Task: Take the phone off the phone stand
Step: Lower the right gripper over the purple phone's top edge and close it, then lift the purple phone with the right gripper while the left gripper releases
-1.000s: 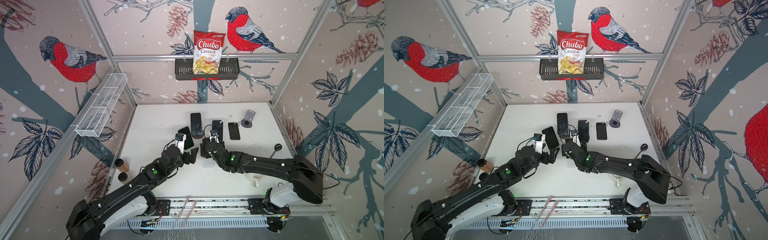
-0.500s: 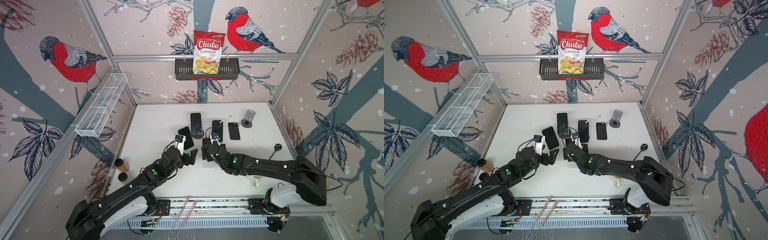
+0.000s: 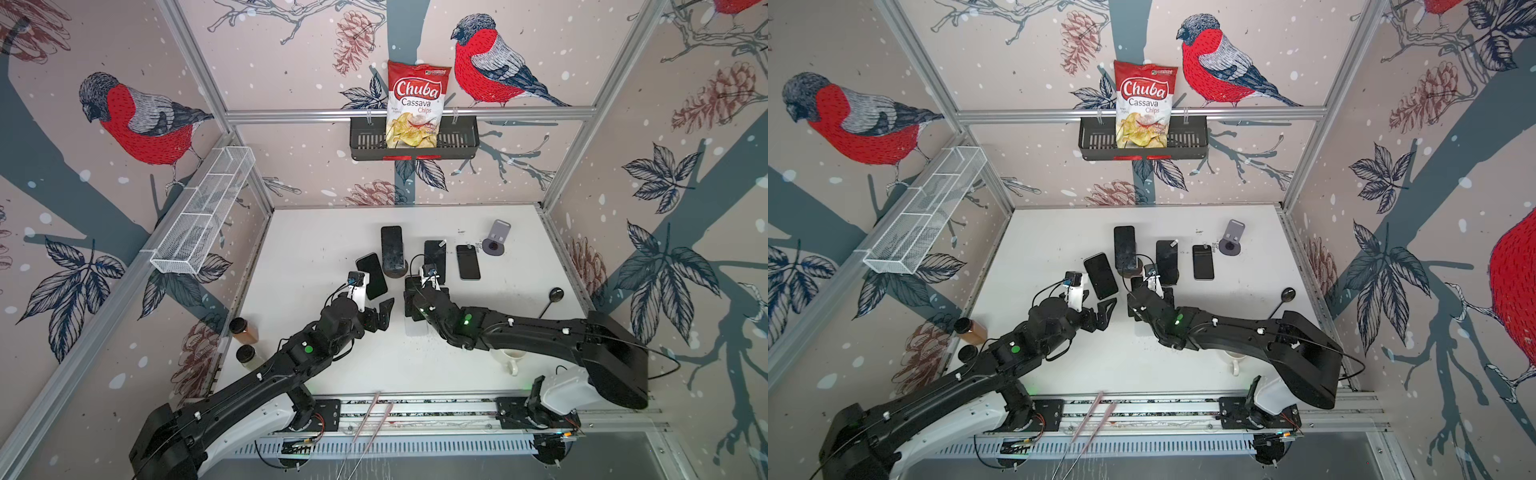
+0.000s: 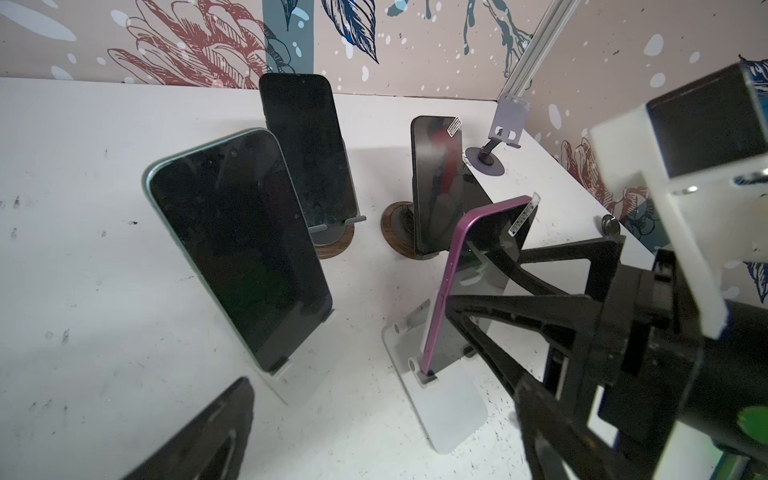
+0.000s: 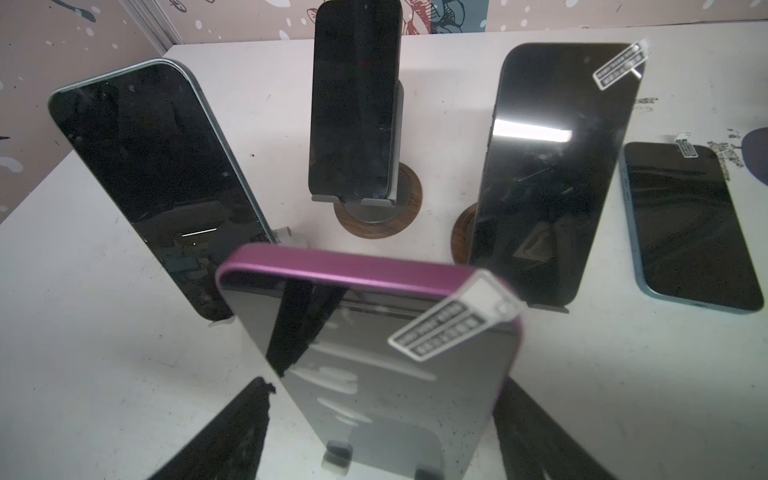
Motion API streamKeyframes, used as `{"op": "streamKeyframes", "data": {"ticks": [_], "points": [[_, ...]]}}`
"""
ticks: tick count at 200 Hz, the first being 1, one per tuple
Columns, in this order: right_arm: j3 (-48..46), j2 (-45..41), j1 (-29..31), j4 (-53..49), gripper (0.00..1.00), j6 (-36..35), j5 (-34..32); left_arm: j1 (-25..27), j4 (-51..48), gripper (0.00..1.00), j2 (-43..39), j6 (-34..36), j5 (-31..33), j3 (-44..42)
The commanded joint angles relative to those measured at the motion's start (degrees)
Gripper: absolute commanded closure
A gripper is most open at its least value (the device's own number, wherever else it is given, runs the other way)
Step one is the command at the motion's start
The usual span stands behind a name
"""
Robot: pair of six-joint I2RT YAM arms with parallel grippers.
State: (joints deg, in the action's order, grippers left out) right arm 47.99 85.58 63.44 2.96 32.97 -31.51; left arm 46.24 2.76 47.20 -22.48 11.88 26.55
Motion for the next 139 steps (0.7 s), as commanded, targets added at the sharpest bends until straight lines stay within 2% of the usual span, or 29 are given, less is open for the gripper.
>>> {"op": "streamKeyframes", "data": {"ticks": [1, 61, 81, 109, 123, 139], "points": [[0.30, 0.36, 0.02, 1.42, 0.16, 1.28, -2.07, -0.02, 2.14, 0.03, -0.04, -0.06, 0.16, -0.18], [0.66, 1.14, 0.11, 1.35, 0.22, 2.46, -3.85, -0.05, 2.47, 0.03, 0.53, 0.22, -0.21, -0.09], [0.64, 1.25, 0.29, 1.43, 0.30, 2.19, -4.15, -0.05, 2.24, 0.03, 0.52, 0.42, 0.11, 0.00], [0.63, 1.30, 0.39, 1.43, 0.34, 1.66, -4.87, -0.09, 2.17, 0.03, 0.52, 0.42, 0.34, -0.13], [0.67, 1.34, 0.48, 1.54, 0.32, 1.40, -4.97, -0.02, 2.20, 0.03, 0.53, 0.42, 0.36, -0.18], [0.61, 1.26, 0.59, 1.43, 0.21, 1.70, -5.27, -0.02, 2.11, 0.03, 0.56, 0.35, 0.38, -0.22]]}}
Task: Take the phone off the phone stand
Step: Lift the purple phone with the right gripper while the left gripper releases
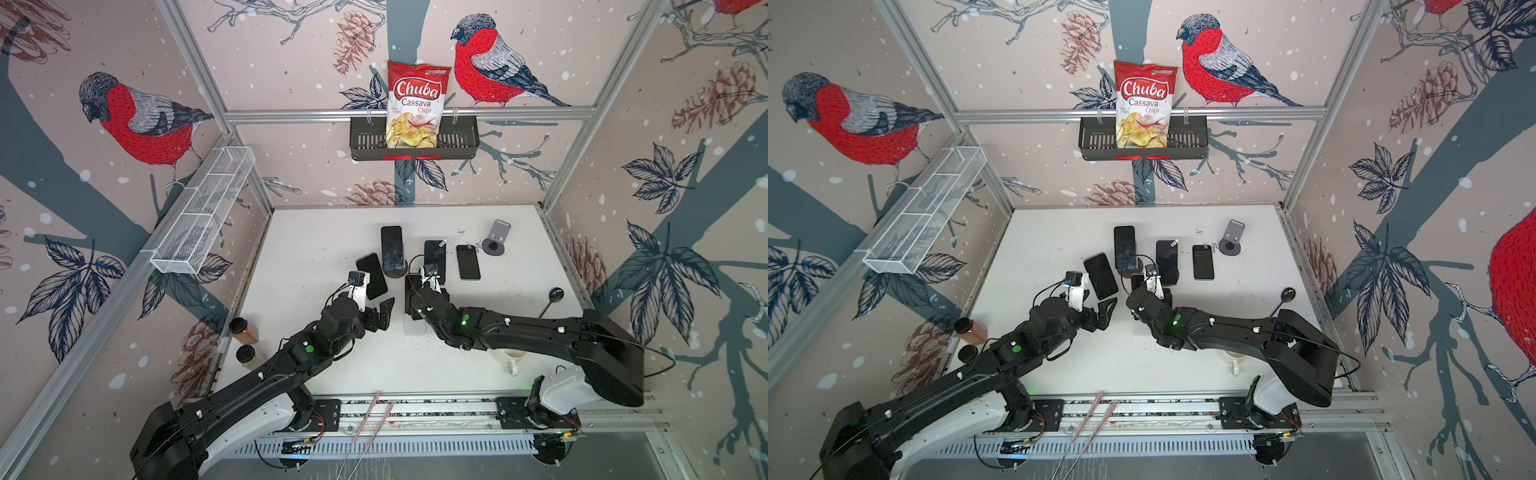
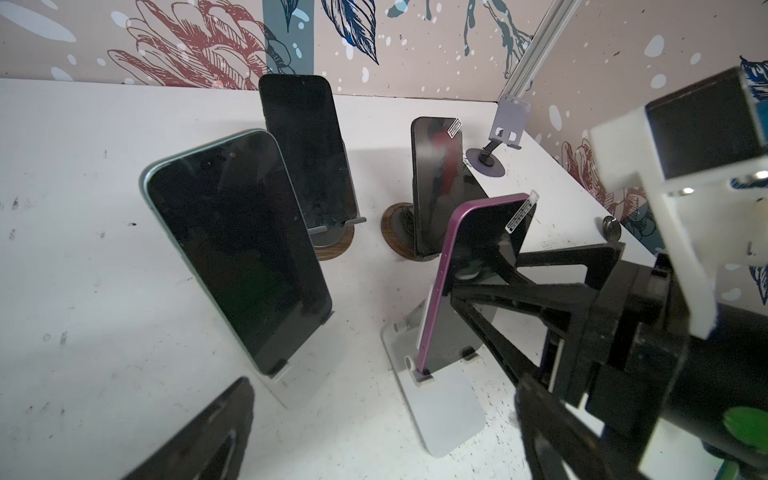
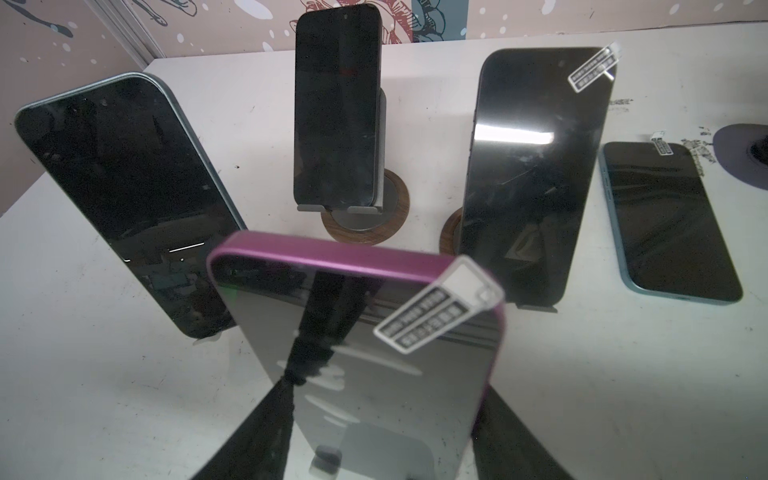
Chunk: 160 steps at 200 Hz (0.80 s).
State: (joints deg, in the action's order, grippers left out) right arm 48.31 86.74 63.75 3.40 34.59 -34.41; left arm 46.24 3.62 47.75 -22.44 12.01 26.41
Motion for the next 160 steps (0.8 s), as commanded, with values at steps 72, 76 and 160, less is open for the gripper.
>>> {"op": "streamKeyframes", "data": {"ticks": [72, 76, 160], "points": [[0.92, -0.20, 0.51, 1.11, 0.00, 1.35, -2.85, -0.08, 2.06, 0.03, -0.90, 0.38, 0.11, -1.16], [1.21, 0.03, 0.52, 1.02, 0.01, 1.36, -2.86, -0.04, 2.08, 0.03, -0.98, 0.39, 0.04, -1.30], [4.86, 4.05, 0.78, -1.30, 0.02, 5.29, -4.26, -0.02, 1.66, 0.03, -3.02, 2.00, 0.22, -2.16]]}}
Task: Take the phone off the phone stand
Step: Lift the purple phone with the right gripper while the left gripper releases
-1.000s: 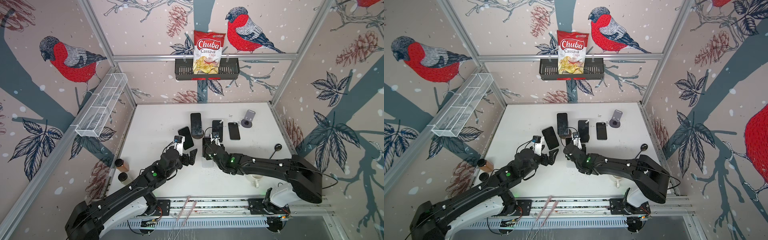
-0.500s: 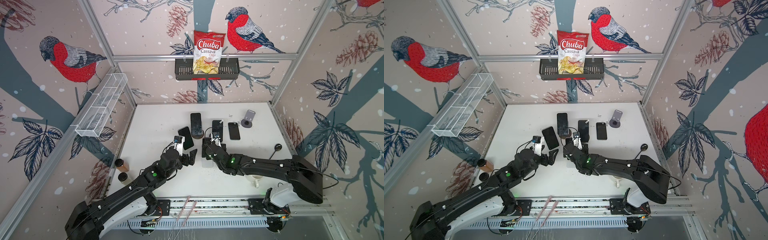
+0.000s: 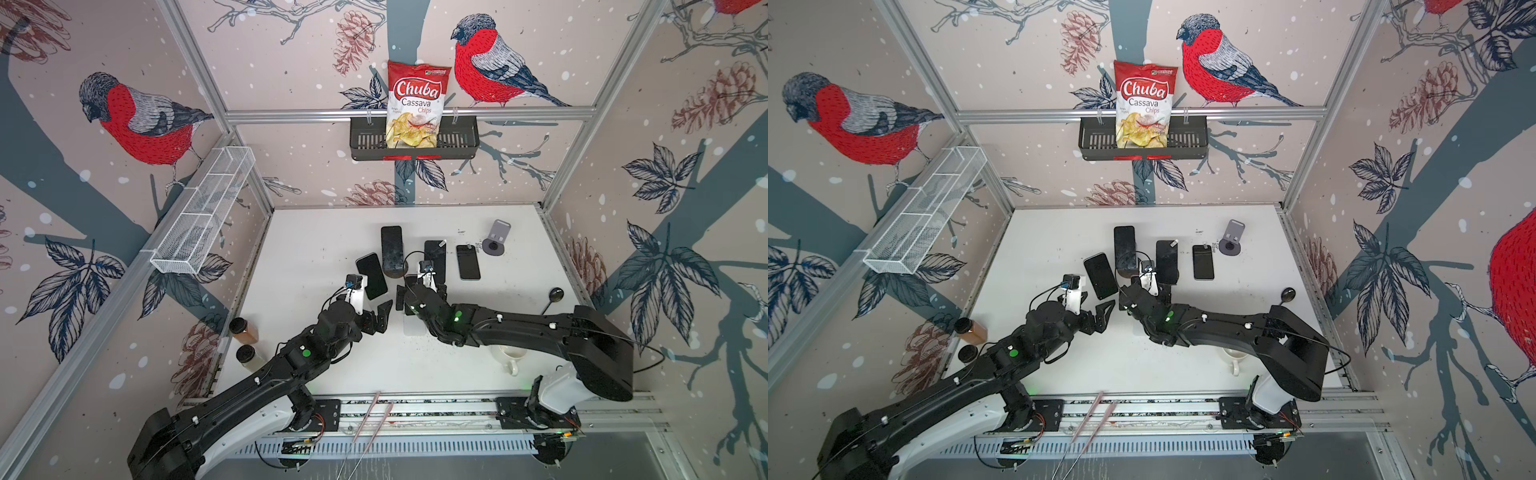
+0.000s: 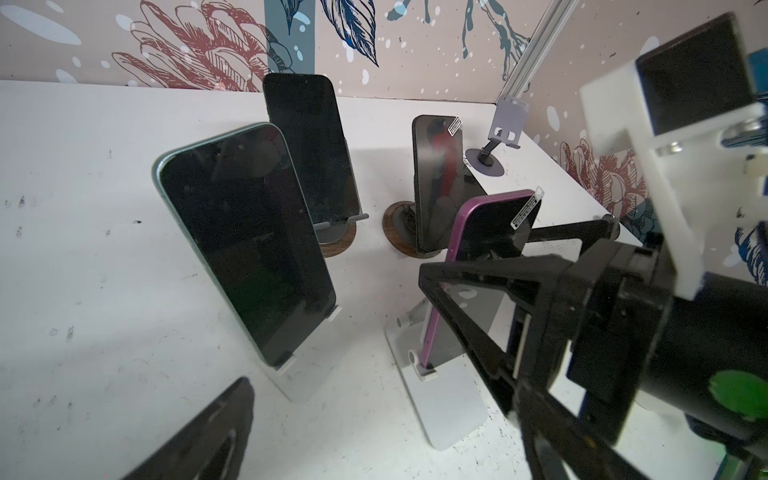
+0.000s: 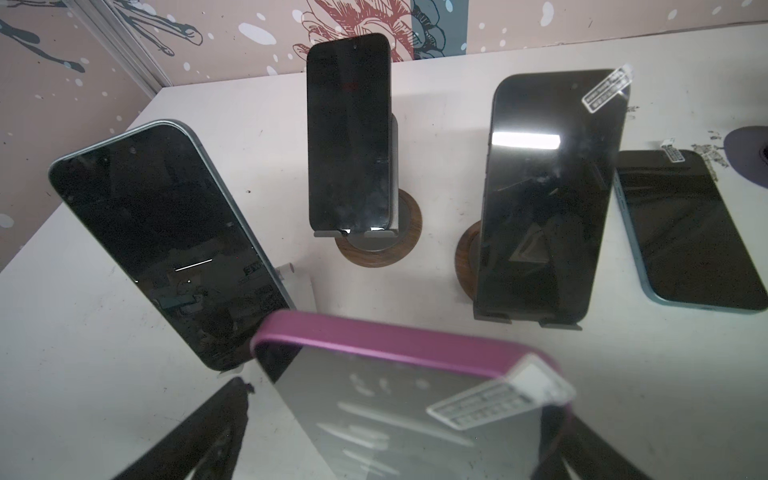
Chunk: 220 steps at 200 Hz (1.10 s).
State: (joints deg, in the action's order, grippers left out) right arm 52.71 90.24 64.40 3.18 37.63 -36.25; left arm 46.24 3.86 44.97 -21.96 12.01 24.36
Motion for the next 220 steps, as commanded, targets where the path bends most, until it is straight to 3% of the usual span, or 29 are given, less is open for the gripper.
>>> {"op": "streamKeyframes", "data": {"ticks": [1, 39, 84, 161, 220], "points": [[0.47, 0.55, 0.16, -1.03, 0.02, 2.26, -2.47, -0.06, 1.42, 0.03, -0.28, 1.54, 0.21, -0.10], [0.66, 1.16, 0.11, -1.07, 0.11, 2.59, -3.56, -0.04, 0.87, 0.03, -0.45, 2.06, 0.50, -0.06], [0.89, 1.35, 0.11, -0.88, 0.29, 1.58, -4.18, -0.10, 0.93, 0.03, -0.33, 2.03, 0.69, -0.01], [-1.35, -3.59, 0.42, 0.98, 0.31, -2.42, -5.23, -0.07, 0.89, 0.03, -0.08, 2.00, 0.75, 0.01], [-3.32, -9.87, -0.39, -0.37, 0.32, -7.33, -2.20, -0.09, 0.73, 0.03, -0.15, 1.62, 0.86, -0.10]]}}
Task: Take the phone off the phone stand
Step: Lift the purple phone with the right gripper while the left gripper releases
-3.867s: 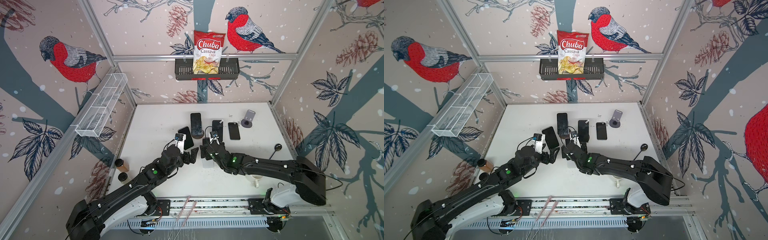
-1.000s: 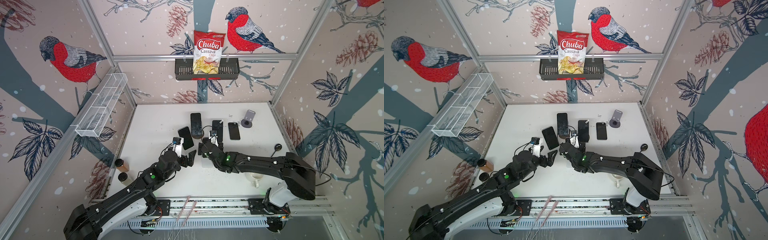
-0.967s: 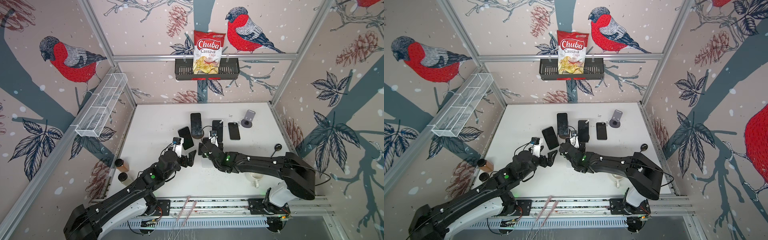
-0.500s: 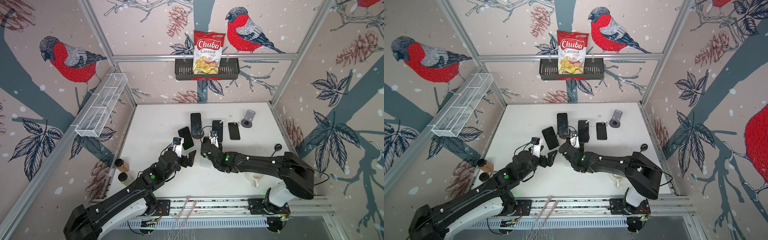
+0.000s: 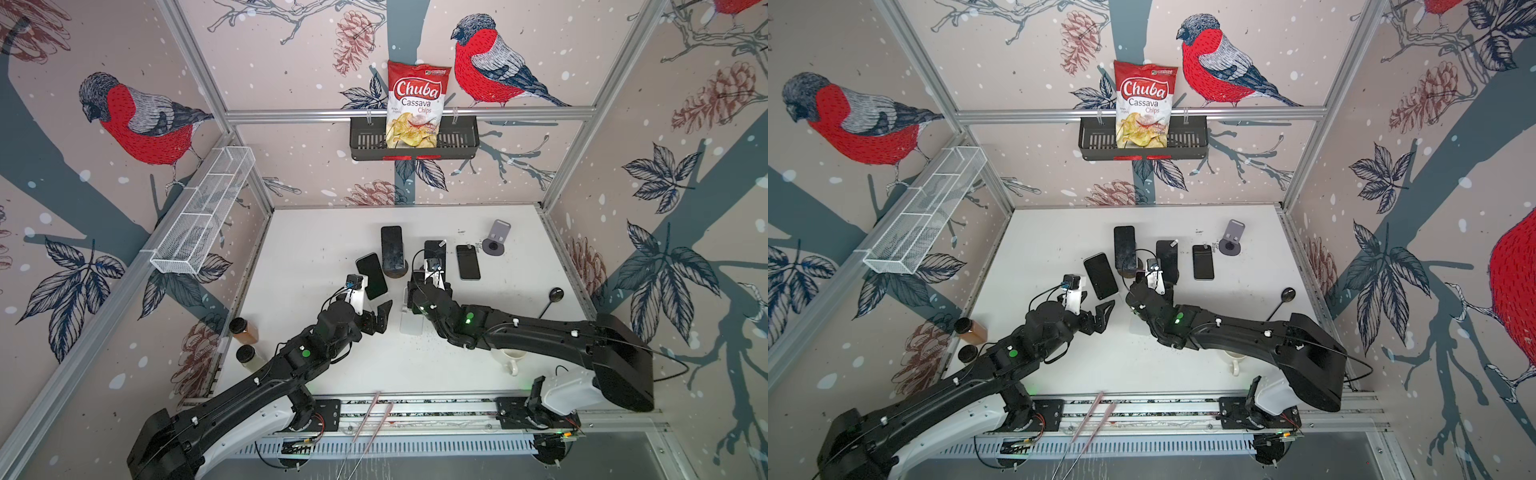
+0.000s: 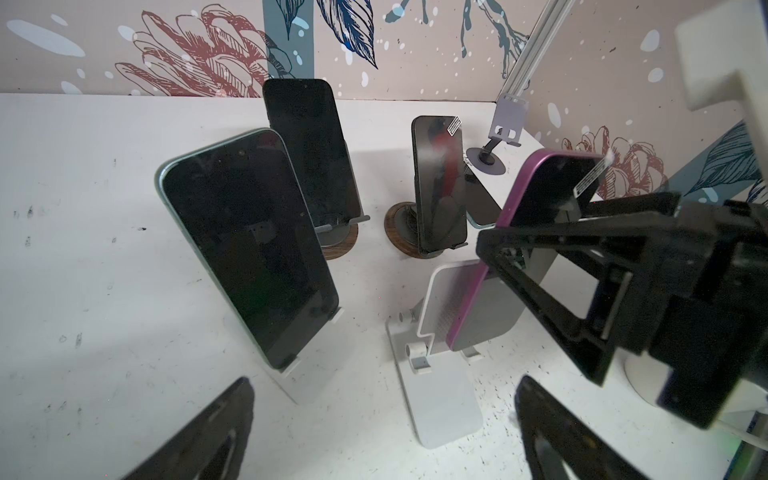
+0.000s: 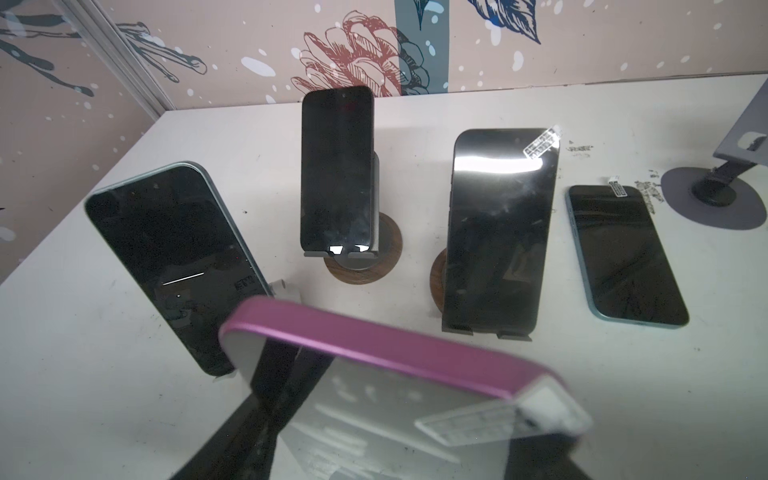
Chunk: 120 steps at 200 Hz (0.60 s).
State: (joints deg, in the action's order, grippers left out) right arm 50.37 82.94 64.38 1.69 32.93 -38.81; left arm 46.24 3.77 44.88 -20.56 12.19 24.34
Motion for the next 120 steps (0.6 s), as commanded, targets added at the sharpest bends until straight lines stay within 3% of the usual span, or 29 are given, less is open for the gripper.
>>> {"op": "streamKeyframes", "data": {"ticks": [1, 120], "points": [[-1.15, -2.76, -0.38, 1.12, 0.32, -2.66, 0.42, -0.09, 0.85, 0.03, -0.02, 0.24, 0.71, -0.08], [-11.43, -18.21, -3.22, -3.19, 0.32, -6.10, 11.28, -0.10, 1.81, 0.03, 1.21, 0.07, 0.09, 1.19]]}}
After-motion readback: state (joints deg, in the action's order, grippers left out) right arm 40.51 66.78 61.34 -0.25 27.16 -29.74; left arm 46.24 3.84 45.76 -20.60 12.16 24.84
